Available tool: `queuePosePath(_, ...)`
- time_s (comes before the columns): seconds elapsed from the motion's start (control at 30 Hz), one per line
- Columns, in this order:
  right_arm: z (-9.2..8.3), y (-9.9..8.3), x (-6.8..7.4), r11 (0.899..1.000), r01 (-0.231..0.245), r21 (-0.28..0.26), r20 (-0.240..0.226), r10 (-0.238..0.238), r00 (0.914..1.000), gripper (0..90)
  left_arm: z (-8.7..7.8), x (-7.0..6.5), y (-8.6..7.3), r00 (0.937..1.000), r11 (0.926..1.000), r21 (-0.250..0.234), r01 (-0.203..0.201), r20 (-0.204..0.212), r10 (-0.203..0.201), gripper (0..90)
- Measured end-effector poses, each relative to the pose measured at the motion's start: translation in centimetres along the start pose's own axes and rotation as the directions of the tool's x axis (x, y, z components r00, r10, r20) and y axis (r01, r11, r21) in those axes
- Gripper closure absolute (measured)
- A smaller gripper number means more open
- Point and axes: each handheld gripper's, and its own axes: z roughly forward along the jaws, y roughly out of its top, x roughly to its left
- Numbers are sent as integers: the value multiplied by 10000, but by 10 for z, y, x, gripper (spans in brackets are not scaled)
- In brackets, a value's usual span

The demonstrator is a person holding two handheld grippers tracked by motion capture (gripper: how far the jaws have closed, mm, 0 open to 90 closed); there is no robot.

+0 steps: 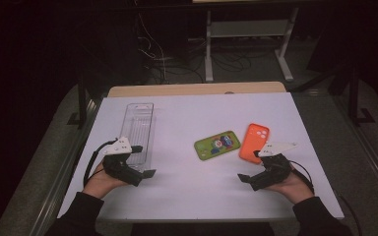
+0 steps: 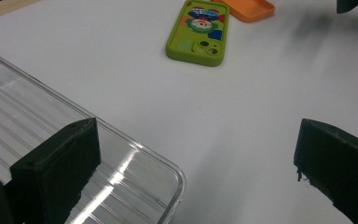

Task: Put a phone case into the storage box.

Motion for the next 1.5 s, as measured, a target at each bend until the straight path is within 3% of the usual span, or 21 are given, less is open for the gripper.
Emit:
queuePosePath(0.27, 1, 10, -2, 9991, -42, 420, -121, 47, 9999, 0, -3, 1, -2, 10000, 10000, -9, 53, -43, -53, 0)
queuePosePath(0.57, 8, 25, -10, 9979, -201, 616, 77, 197, 9998, 79, -4, 1, -1, 10000, 10000, 33, 21, -13, -21, 1)
queuePosePath(0.73, 15, 33, -16, 9951, -334, 934, 182, 318, 9993, 201, -6, 1, -1, 9997, 9996, -153, 233, -22, -233, 1)
queuePosePath(1.03, 25, 42, -28, 9937, -561, 967, 132, 551, 9984, 473, -5, 1, -1, 9998, 9996, -182, 205, -11, -206, 1)
queuePosePath(1.5, 52, 51, -39, 9845, -545, 1665, 36, 547, 9985, 868, -7, 4, 0, 10000, 9997, -245, 99, -5, -99, 1)
